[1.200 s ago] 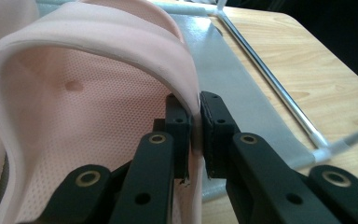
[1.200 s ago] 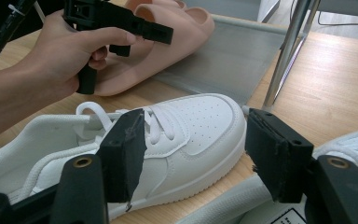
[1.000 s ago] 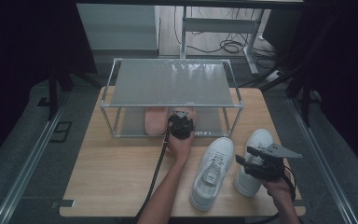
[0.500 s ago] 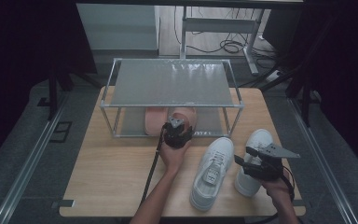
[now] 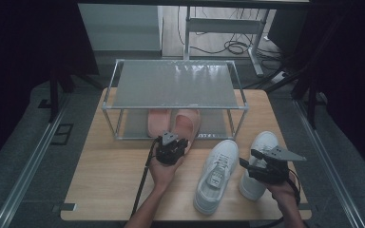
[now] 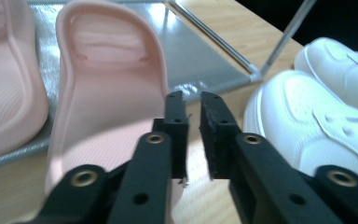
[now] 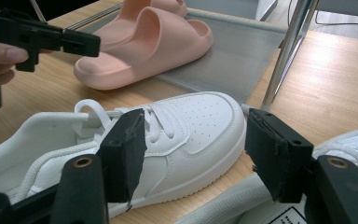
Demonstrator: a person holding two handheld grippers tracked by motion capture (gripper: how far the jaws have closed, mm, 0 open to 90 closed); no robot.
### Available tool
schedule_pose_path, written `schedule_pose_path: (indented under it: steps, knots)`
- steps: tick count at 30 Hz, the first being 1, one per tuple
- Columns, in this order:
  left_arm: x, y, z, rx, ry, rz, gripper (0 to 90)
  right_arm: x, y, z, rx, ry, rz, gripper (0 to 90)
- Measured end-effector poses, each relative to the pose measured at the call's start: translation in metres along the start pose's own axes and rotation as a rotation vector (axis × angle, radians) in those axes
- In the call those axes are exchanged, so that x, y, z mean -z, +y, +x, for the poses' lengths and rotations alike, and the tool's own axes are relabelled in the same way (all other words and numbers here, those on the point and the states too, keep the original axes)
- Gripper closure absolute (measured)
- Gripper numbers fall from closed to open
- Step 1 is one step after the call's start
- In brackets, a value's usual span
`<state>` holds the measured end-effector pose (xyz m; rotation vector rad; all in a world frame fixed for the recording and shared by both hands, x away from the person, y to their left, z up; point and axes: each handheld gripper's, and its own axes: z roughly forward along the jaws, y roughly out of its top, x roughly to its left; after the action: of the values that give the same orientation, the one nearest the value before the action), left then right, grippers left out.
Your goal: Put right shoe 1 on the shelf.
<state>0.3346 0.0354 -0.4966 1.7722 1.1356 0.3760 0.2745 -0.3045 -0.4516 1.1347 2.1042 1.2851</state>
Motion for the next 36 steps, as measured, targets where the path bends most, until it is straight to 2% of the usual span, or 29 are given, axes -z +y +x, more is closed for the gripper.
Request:
schedule_pose_path:
  steps: [4, 8, 10, 14, 16, 17, 18, 22, 27, 33, 36]
  knots:
    - [0.009, -0.005, 0.002, -0.022, -0.009, 0.023, 89.9, 0.0, 0.0, 0.0, 0.002, 0.0, -0.001, 38.6]
    - [0.015, -0.009, 0.004, -0.04, -0.019, 0.042, 90.0, 0.0, 0.0, 0.0, 0.001, -0.001, -0.001, 38.7]
    - [0.021, -0.012, 0.006, -0.062, -0.023, 0.057, 90.0, 0.0, 0.0, 0.001, 0.004, -0.001, 0.0, 38.7]
    - [0.029, -0.016, 0.011, -0.07, -0.032, 0.066, 90.0, 0.0, 0.0, 0.001, 0.003, -0.002, 0.001, 38.7]
    - [0.033, -0.019, 0.015, -0.069, -0.056, 0.082, 90.0, 0.0, 0.0, 0.001, 0.002, -0.002, 0.002, 38.7]
    - [0.033, -0.021, 0.016, -0.081, -0.058, 0.098, 90.0, 0.0, 0.0, 0.001, 0.002, -0.002, 0.002, 38.7]
    - [0.033, -0.024, 0.019, -0.099, -0.061, 0.116, 90.0, -0.001, 0.0, 0.001, 0.004, 0.0, 0.006, 38.7]
    - [0.029, -0.026, 0.022, -0.107, -0.063, 0.134, 90.0, -0.002, 0.0, 0.003, 0.006, 0.002, 0.007, 38.7]
    - [0.015, -0.024, 0.022, -0.127, -0.061, 0.162, 90.0, -0.003, 0.0, 0.003, 0.007, 0.002, 0.007, 38.7]
    - [0.004, -0.022, 0.022, -0.113, -0.063, 0.17, 90.0, -0.001, 0.0, 0.001, 0.003, 0.0, 0.005, 38.7]
    - [0.002, -0.02, 0.021, -0.119, -0.06, 0.174, 90.0, 0.0, 0.0, 0.001, 0.004, -0.002, 0.002, 38.7]
